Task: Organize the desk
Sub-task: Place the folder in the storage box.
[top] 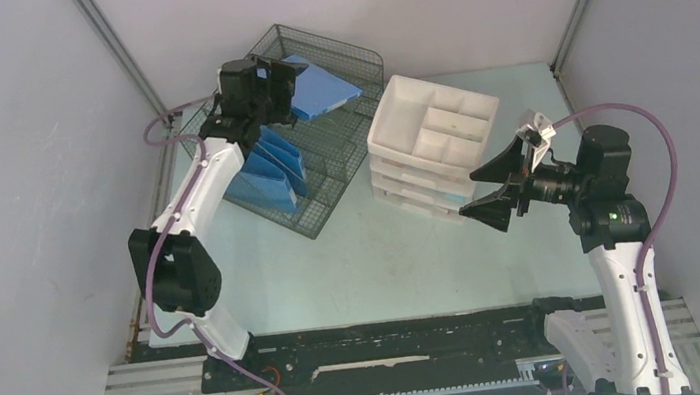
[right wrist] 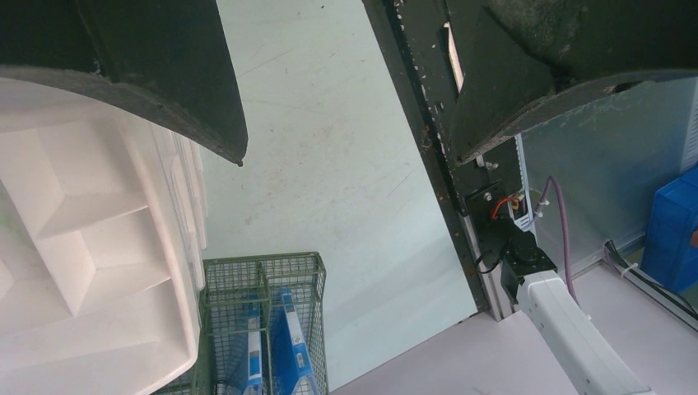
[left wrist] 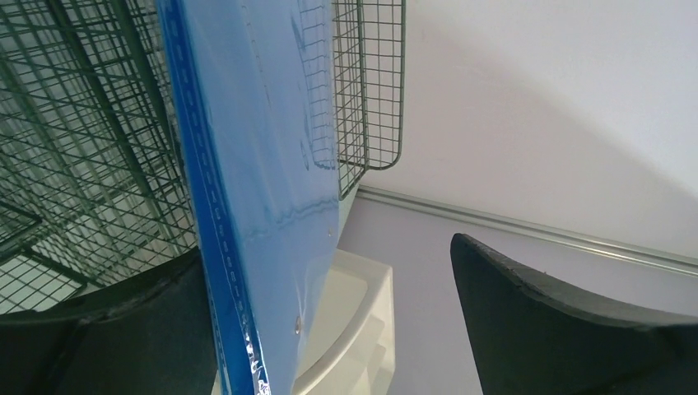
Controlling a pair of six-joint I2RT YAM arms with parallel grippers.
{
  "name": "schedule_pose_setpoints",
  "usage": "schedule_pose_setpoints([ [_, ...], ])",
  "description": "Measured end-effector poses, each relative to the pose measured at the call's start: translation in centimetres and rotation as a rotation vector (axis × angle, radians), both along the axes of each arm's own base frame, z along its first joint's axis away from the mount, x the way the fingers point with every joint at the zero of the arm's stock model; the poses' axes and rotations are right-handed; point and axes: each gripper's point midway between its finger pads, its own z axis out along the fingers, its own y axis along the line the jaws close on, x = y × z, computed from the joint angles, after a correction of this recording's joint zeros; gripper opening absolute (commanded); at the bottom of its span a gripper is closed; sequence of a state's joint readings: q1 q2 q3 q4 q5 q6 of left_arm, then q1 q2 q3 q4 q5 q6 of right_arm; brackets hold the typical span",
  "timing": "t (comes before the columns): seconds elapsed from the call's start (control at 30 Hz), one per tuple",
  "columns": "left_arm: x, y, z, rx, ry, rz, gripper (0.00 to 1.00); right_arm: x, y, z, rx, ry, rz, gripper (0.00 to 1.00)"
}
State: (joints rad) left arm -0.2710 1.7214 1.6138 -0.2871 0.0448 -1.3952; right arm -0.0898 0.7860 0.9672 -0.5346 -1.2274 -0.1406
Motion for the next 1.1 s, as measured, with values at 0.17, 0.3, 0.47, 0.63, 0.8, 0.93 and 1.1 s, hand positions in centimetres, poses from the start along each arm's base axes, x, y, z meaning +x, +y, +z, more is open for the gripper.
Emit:
schedule_pose_setpoints([
  [0.17,-0.4,0.4,-0.2,0.037,0.020,-0.012,1.00,0.0,0.0,0.0,-0.001,-0.001,0.001,1.00],
  [0.3,-0.6,0.5,-0.1,0.078,0.014,-0.030,1.00,-0.1,0.2,0.0,-0.002,-0.002,0.008,1.00],
  [0.47,-1.0,0.8,-0.3,0.118,0.027,-0.051,1.00,-0.1,0.2,-0.1,-0.004,-0.002,0.006,1.00],
  [0.63,-1.7,1.3,-2.0,0.137,0.086,-0.050,1.00,0.0,0.1,-0.1,-0.007,-0.003,0.000,1.00],
  [0.8,-2.7,1.8,-3.2,0.150,0.129,-0.045,1.00,0.0,0.3,-0.1,-0.008,-0.005,0.006,1.00],
  [0.93,-3.3,2.5,-2.3,0.166,0.112,-0.023,1.00,0.0,0.2,-0.1,-0.010,-0.006,0.004,1.00],
  [1.1,-5.3,4.1,-0.6,0.229,0.053,0.004,1.00,0.0,0.3,-0.2,-0.012,-0.007,0.008,1.00],
])
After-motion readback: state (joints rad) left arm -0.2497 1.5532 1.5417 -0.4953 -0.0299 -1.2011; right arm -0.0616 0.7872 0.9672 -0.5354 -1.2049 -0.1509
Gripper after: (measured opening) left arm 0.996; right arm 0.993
